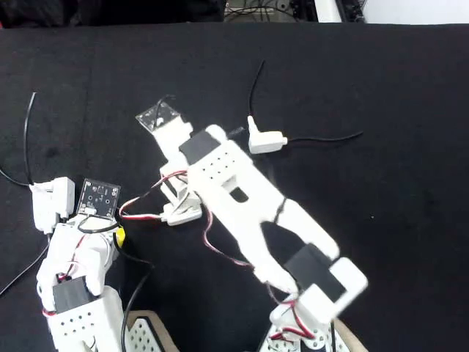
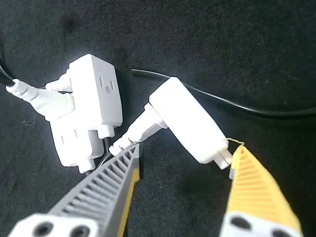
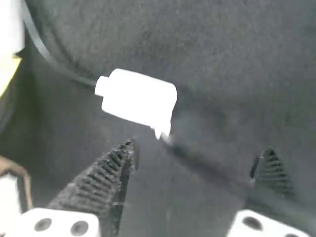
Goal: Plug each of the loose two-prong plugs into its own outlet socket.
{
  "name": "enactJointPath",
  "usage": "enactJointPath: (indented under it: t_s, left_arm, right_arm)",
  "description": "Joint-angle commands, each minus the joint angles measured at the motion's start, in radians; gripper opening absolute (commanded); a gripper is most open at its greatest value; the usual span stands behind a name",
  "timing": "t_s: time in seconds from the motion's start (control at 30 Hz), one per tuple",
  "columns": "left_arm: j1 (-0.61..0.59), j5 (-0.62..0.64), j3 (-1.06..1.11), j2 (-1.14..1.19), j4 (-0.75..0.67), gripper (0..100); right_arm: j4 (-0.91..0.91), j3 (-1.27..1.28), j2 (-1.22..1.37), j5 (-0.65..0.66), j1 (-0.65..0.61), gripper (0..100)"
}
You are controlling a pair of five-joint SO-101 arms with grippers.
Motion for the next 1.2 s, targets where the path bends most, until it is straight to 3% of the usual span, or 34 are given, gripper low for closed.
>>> enactJointPath:
  t_s: [0.0, 0.17, 0.3, 0.63, 1.0, 1.17]
  left_arm:
    - [0.012, -0.005, 0.019, -0.009, -0.002, 29]
    - [0.012, -0.003, 0.019, -0.009, -0.002, 29]
    - [0.012, -0.003, 0.019, -0.009, 0.0, 29]
    - [0.012, 0.04, 0.019, -0.011, -0.008, 29]
    - [0.012, 0.04, 0.019, -0.011, -0.006, 28]
    - [0.058, 0.04, 0.019, -0.011, -0.005, 12]
  right_arm:
    - [0.178, -0.085, -0.153, 0.005, -0.012, 25.1]
    - [0.267, 0.022, -0.332, 0.009, 0.046, 9.1]
    - [0.206, 0.185, -0.464, 0.012, 0.222, 1.1]
    - [-0.127, 0.699, -0.792, 0.262, 0.701, 1.8]
    - [-0.491, 1.307, -1.259, 0.52, 0.876, 1.8]
    - [-0.506, 1.521, -1.517, 0.568, 0.936, 1.8]
